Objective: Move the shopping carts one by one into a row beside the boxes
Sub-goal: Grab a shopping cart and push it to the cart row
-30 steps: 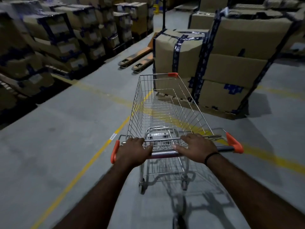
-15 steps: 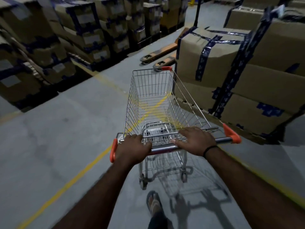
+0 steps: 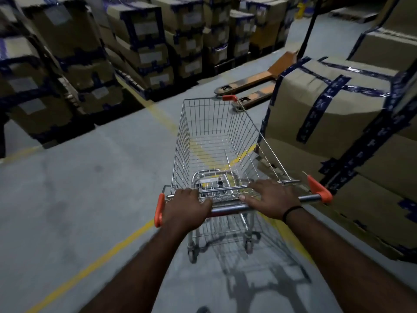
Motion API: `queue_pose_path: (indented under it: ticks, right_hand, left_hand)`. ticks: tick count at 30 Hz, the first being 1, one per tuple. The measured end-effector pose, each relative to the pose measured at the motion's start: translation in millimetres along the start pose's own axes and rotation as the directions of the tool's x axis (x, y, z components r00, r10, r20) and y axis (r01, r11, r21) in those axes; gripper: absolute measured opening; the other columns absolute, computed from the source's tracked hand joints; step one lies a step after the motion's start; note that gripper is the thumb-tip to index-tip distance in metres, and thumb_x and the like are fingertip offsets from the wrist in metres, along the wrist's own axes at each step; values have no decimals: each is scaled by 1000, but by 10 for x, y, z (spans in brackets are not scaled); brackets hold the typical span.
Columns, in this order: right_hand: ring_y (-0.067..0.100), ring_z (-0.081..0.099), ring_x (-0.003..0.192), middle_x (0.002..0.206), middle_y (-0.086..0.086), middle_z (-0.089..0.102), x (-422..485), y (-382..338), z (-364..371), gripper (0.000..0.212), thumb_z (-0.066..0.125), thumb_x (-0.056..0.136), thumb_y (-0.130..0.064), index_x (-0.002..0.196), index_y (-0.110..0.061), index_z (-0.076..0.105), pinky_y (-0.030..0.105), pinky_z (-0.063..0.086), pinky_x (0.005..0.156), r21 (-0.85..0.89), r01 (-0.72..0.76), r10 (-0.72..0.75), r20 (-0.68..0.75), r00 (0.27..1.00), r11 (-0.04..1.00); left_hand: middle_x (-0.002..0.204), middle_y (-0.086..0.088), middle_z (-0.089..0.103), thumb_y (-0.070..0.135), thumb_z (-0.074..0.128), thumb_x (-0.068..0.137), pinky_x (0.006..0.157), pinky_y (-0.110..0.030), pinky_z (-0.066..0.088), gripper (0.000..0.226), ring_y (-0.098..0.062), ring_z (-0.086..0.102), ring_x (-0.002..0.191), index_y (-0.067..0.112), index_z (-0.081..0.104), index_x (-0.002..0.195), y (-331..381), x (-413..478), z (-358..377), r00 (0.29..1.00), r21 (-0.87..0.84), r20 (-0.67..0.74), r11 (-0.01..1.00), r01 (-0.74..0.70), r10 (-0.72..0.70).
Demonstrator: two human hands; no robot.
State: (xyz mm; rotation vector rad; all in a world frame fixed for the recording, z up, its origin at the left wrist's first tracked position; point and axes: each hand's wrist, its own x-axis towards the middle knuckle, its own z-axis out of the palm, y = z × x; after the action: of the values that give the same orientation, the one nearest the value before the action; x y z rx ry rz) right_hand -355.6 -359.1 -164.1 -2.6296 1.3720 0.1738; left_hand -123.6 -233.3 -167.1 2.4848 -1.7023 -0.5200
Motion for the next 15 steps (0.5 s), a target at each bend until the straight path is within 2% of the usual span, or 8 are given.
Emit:
queue_pose_path:
  ticks: [6,11,15]
  right_hand:
    - [19,46,134,145,-7,53,952,291,-175,99,11,73,-94,141,-35,51,42,43,104,8,79,-79,-14,997,997]
    - [22,51,126,134,-7,60,1898,533,-321,113,-2,63,-100,135,-34,55,45,46,100,-2,169,-168,-41,985,986]
    - [23,50,127,137,-4,58,2577,683,-433,100,10,72,-95,137,-33,54,45,46,100,-13,250,-251,-18,968,968]
  left_hand:
    - [134,-3,56,68,27,91,98,-46,44,68,-23,45,128,21,57,131,92,790,-151,996,-25,-25,996,85,-86]
    - [142,-2,53,66,30,94,103,-45,41,67,-21,42,134,23,53,139,208,1495,-315,982,-31,-64,984,177,-179]
    - [144,-1,52,66,32,95,104,-46,41,64,-20,41,136,23,53,138,299,1981,-440,963,-60,-76,965,254,-258]
